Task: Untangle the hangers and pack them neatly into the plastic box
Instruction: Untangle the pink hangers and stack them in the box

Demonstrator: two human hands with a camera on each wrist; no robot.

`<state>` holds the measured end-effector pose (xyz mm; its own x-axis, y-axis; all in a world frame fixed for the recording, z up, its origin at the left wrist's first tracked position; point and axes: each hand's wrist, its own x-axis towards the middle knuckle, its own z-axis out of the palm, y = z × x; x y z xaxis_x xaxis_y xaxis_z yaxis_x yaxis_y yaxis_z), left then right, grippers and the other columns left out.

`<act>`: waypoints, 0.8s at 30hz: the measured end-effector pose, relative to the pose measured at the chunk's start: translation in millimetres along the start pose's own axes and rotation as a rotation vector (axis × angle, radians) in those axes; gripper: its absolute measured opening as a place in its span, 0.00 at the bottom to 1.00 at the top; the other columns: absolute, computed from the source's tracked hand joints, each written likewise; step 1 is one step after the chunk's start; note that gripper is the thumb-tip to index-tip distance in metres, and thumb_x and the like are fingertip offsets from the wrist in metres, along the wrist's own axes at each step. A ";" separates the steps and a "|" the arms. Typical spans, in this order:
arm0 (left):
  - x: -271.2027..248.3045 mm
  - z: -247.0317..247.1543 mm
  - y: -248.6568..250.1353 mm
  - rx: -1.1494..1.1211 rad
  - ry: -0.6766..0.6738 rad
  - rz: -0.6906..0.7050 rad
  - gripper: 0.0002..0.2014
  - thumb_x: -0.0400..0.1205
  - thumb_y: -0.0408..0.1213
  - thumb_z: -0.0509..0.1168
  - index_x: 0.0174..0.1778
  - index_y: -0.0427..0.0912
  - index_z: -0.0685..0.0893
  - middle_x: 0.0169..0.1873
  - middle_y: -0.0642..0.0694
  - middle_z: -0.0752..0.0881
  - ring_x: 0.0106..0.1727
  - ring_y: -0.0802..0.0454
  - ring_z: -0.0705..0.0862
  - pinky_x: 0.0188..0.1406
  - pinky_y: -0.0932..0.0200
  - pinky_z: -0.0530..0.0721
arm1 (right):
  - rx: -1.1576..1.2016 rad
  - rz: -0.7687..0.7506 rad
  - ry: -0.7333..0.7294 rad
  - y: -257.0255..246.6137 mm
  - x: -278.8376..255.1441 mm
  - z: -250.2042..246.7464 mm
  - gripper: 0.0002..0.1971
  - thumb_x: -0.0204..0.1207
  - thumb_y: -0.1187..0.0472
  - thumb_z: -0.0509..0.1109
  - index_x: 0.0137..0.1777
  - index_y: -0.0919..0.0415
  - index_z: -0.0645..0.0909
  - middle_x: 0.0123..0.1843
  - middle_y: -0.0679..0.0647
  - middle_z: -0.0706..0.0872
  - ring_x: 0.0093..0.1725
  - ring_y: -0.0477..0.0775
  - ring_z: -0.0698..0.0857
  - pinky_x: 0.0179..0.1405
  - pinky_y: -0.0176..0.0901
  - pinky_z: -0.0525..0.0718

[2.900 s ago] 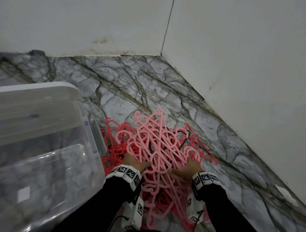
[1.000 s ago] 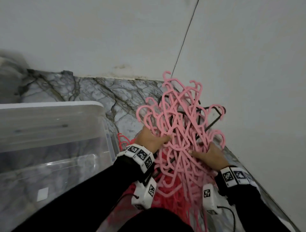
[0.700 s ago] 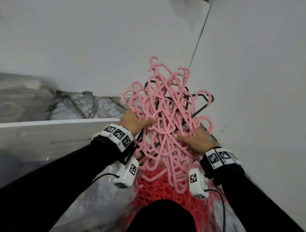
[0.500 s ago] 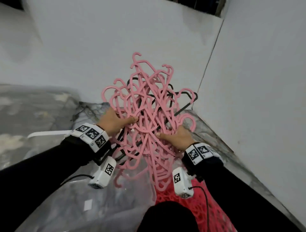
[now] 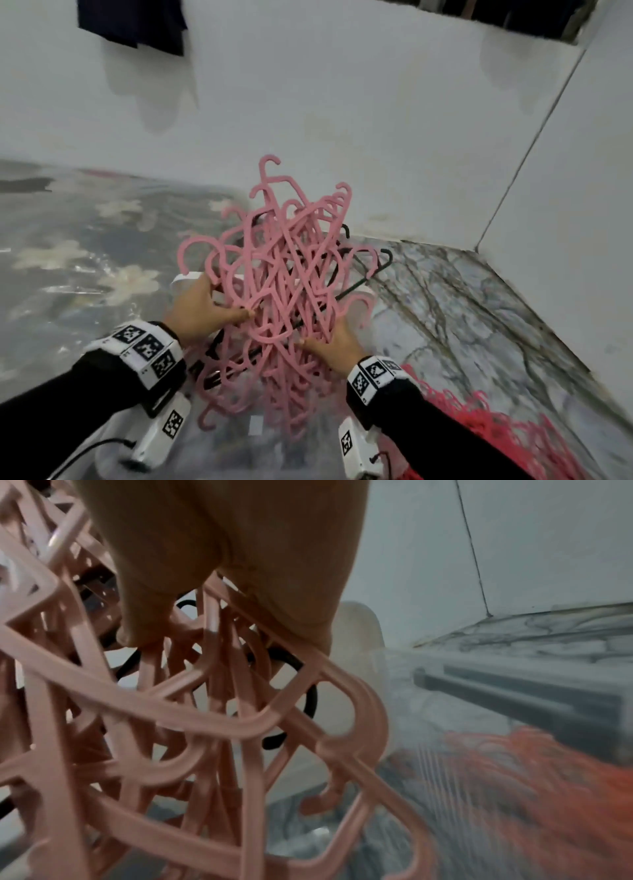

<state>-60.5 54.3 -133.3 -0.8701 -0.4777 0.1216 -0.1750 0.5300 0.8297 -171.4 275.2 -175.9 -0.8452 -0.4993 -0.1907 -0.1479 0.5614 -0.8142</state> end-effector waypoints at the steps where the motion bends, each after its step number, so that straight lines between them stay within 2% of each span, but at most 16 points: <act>1: -2.1 2.8 -7.4 0.015 -0.017 -0.006 0.31 0.63 0.38 0.84 0.60 0.42 0.79 0.44 0.52 0.89 0.42 0.60 0.88 0.45 0.61 0.87 | 0.022 0.003 0.001 8.2 0.1 5.1 0.45 0.66 0.49 0.80 0.75 0.65 0.59 0.70 0.56 0.77 0.70 0.57 0.78 0.70 0.50 0.76; 3: -6.8 10.0 -21.2 -0.031 -0.092 -0.028 0.32 0.64 0.32 0.82 0.62 0.40 0.77 0.46 0.52 0.88 0.45 0.59 0.88 0.43 0.65 0.86 | -0.003 0.010 0.000 24.0 0.8 12.8 0.38 0.64 0.52 0.82 0.69 0.63 0.68 0.63 0.55 0.83 0.65 0.56 0.82 0.66 0.48 0.79; 4: -9.0 14.0 -28.2 -0.042 -0.131 -0.033 0.32 0.65 0.29 0.81 0.63 0.39 0.76 0.48 0.51 0.87 0.48 0.57 0.88 0.45 0.64 0.87 | -0.069 0.017 -0.008 30.4 -0.1 16.0 0.35 0.63 0.50 0.82 0.66 0.62 0.72 0.59 0.53 0.85 0.61 0.54 0.84 0.62 0.44 0.80; 6: -12.7 21.8 -38.8 -0.018 -0.199 -0.038 0.34 0.67 0.29 0.80 0.67 0.40 0.73 0.54 0.49 0.85 0.53 0.53 0.86 0.51 0.58 0.86 | -0.146 0.047 -0.038 42.6 -2.5 22.5 0.32 0.63 0.48 0.82 0.63 0.61 0.75 0.54 0.49 0.85 0.55 0.50 0.84 0.56 0.37 0.79; 8: -13.6 26.7 -46.9 0.041 -0.272 -0.029 0.35 0.68 0.31 0.79 0.68 0.43 0.71 0.56 0.48 0.85 0.56 0.52 0.85 0.58 0.54 0.84 | -0.162 0.110 -0.087 54.0 -3.7 29.4 0.34 0.65 0.52 0.81 0.67 0.67 0.74 0.56 0.55 0.86 0.52 0.51 0.85 0.52 0.38 0.81; 9: -14.4 28.8 -49.4 0.076 -0.308 -0.019 0.34 0.67 0.33 0.79 0.67 0.45 0.72 0.54 0.50 0.85 0.54 0.54 0.85 0.58 0.57 0.84 | -0.192 0.131 -0.108 57.6 -4.3 31.7 0.34 0.67 0.53 0.79 0.68 0.70 0.73 0.57 0.60 0.87 0.50 0.53 0.85 0.49 0.39 0.82; 11: -14.7 31.8 -52.4 0.155 -0.364 -0.004 0.29 0.66 0.34 0.79 0.61 0.47 0.75 0.48 0.53 0.86 0.48 0.57 0.86 0.50 0.66 0.83 | -0.329 0.146 -0.215 58.9 -5.7 34.0 0.26 0.70 0.51 0.75 0.63 0.67 0.79 0.56 0.62 0.88 0.53 0.57 0.87 0.50 0.41 0.83; 12: -15.1 33.3 -52.7 0.201 -0.395 -0.001 0.25 0.67 0.35 0.79 0.58 0.46 0.77 0.45 0.52 0.87 0.46 0.56 0.87 0.48 0.65 0.84 | -0.398 0.157 -0.291 56.8 -8.1 34.9 0.21 0.73 0.49 0.73 0.60 0.64 0.83 0.55 0.60 0.89 0.55 0.58 0.87 0.53 0.42 0.82; 14: -15.8 36.9 -55.0 0.309 -0.460 0.004 0.15 0.68 0.36 0.77 0.48 0.44 0.82 0.39 0.50 0.88 0.40 0.56 0.87 0.42 0.62 0.85 | -0.499 0.147 -0.411 58.1 -12.6 38.7 0.17 0.79 0.51 0.66 0.60 0.62 0.83 0.55 0.59 0.87 0.59 0.59 0.85 0.59 0.43 0.80; 16: -17.7 39.4 -57.3 0.437 -0.505 0.024 0.09 0.69 0.37 0.75 0.38 0.47 0.80 0.30 0.56 0.84 0.30 0.65 0.82 0.30 0.69 0.79 | -0.604 0.142 -0.483 62.0 -17.3 41.5 0.16 0.80 0.53 0.65 0.62 0.60 0.82 0.57 0.59 0.86 0.61 0.59 0.83 0.61 0.42 0.77; 17: -18.6 40.3 -57.8 0.475 -0.519 0.031 0.10 0.69 0.38 0.74 0.40 0.49 0.80 0.31 0.58 0.82 0.30 0.65 0.80 0.31 0.70 0.76 | -0.629 0.150 -0.506 64.7 -17.9 41.5 0.14 0.78 0.51 0.67 0.59 0.54 0.84 0.56 0.55 0.88 0.58 0.58 0.84 0.58 0.42 0.77; 18: -18.9 40.8 -58.1 0.485 -0.530 0.040 0.14 0.69 0.40 0.75 0.47 0.49 0.80 0.37 0.59 0.82 0.36 0.63 0.81 0.36 0.68 0.76 | -0.652 0.157 -0.539 63.9 -19.7 40.0 0.10 0.75 0.48 0.69 0.53 0.47 0.87 0.50 0.48 0.90 0.51 0.56 0.86 0.56 0.43 0.78; 19: -18.4 41.3 -58.4 0.494 -0.539 0.052 0.19 0.70 0.42 0.75 0.55 0.49 0.79 0.45 0.58 0.83 0.44 0.59 0.82 0.43 0.66 0.77 | -0.678 0.149 -0.582 63.3 -18.6 38.9 0.09 0.73 0.46 0.70 0.48 0.46 0.88 0.46 0.44 0.91 0.43 0.53 0.85 0.54 0.44 0.79; 20: -17.5 41.8 -57.9 0.515 -0.551 0.069 0.24 0.71 0.44 0.75 0.60 0.48 0.77 0.52 0.55 0.84 0.51 0.55 0.83 0.49 0.63 0.78 | -0.713 0.157 -0.624 61.2 -18.4 37.9 0.12 0.72 0.44 0.70 0.50 0.49 0.88 0.46 0.47 0.91 0.40 0.51 0.83 0.53 0.44 0.80; 22: -16.2 43.1 -56.7 0.601 -0.596 0.091 0.29 0.73 0.46 0.74 0.67 0.45 0.72 0.61 0.49 0.83 0.59 0.49 0.82 0.54 0.61 0.77 | -0.788 0.162 -0.682 53.4 -16.9 37.0 0.20 0.74 0.47 0.70 0.58 0.61 0.84 0.51 0.55 0.89 0.47 0.54 0.85 0.53 0.44 0.81; 24: -15.4 44.6 -55.5 0.753 -0.644 0.084 0.27 0.77 0.46 0.70 0.68 0.41 0.69 0.63 0.43 0.82 0.62 0.44 0.81 0.55 0.57 0.77 | -0.868 0.065 -0.668 45.2 -14.5 36.8 0.20 0.77 0.52 0.68 0.63 0.67 0.80 0.55 0.63 0.85 0.55 0.60 0.84 0.56 0.47 0.80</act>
<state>-57.9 63.5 -205.5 -0.9382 -0.0651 -0.3399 -0.1544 0.9577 0.2427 -146.9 283.6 -230.1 -0.4542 -0.5619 -0.6913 -0.6458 0.7422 -0.1790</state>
